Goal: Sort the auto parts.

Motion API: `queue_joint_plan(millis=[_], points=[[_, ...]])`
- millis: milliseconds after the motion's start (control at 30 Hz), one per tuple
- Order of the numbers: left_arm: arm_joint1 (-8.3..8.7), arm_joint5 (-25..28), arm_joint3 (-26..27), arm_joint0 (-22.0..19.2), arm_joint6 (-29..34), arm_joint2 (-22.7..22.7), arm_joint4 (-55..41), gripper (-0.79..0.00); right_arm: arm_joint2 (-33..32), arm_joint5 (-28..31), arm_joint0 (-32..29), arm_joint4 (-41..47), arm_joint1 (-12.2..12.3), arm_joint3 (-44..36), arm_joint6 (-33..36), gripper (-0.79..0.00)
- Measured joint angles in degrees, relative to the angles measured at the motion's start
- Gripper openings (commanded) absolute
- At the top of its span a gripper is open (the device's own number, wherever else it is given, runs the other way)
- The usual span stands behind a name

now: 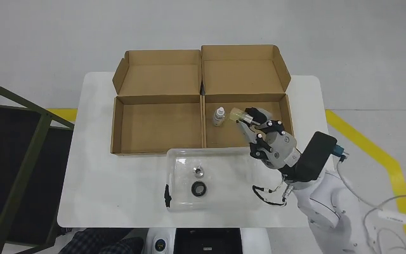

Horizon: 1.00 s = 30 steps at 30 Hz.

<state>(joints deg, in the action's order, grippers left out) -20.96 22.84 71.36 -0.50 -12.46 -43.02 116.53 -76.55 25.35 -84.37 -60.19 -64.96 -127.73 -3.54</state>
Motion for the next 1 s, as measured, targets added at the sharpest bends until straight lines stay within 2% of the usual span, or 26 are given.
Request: queue_joint_plan(millis=[300, 700, 1000], points=[[0.00, 0.0, 0.0, 0.0, 0.0, 0.0, 0.0, 0.000, 0.2, 1.4, -0.4, -3.8, 0.2, 1.9, 3.7, -0.785], [0.00, 0.0, 0.0, 0.0, 0.0, 0.0, 0.0, 0.000, 1.0, 0.7, 1.8, -8.1, 0.4, 9.1, 15.3, -0.785], [0.00, 0.0, 0.0, 0.0, 0.0, 0.0, 0.0, 0.000, 1.2, 1.6, 6.0, -10.4, 0.6, 13.5, 23.8, -0.785]])
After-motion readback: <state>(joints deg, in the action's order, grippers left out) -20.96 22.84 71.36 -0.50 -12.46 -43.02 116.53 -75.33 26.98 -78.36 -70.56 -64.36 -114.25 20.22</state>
